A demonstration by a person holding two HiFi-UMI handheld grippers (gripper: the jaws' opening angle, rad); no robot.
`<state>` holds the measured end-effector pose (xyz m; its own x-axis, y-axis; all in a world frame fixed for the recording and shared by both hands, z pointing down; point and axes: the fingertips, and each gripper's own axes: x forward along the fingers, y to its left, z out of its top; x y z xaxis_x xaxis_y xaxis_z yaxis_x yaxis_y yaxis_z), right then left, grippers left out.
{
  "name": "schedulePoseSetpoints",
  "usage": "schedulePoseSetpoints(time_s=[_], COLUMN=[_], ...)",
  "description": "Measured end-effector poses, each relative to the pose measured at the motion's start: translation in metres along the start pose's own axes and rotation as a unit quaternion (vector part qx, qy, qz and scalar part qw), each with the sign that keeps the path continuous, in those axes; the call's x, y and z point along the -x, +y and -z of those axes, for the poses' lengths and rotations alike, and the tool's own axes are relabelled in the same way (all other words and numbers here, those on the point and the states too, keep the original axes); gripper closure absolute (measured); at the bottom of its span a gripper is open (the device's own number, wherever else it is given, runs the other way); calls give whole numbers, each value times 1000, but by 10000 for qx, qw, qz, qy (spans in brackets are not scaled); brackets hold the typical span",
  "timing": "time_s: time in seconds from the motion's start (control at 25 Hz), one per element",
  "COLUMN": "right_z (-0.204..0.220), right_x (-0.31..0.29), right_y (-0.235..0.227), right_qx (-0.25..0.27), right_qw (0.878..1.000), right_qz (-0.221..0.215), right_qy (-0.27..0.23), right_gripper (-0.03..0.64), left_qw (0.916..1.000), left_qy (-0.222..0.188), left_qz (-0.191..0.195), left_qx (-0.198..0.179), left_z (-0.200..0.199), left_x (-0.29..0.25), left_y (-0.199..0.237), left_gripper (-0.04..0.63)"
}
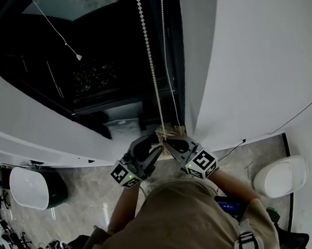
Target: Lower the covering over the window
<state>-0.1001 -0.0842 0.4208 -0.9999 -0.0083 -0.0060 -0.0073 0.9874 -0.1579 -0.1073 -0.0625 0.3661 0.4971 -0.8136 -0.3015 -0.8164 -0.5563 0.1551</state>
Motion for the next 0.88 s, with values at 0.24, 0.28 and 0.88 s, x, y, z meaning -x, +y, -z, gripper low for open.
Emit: schedulePoseSetpoints(time_s=[0.24, 0.28, 0.88], right_z=[4, 4, -74], right_x=[0, 3, 25], right_y=[11, 10, -16], right_qx=[160, 185, 389], right_qw=[9998, 9998, 9884], right_qz=[-81, -44, 361], right_qy=[23, 1, -1422], right_gripper=[607, 607, 595], left_qw=[9932, 9932, 9883], left_qy=[609, 591, 1410], left_qz=[180, 206, 104], left_qx=[-978, -980, -568], left_z=[-33, -32, 91], left_x=[-60, -61, -32], left_y=[0, -1, -19], left_gripper=[569, 571, 573])
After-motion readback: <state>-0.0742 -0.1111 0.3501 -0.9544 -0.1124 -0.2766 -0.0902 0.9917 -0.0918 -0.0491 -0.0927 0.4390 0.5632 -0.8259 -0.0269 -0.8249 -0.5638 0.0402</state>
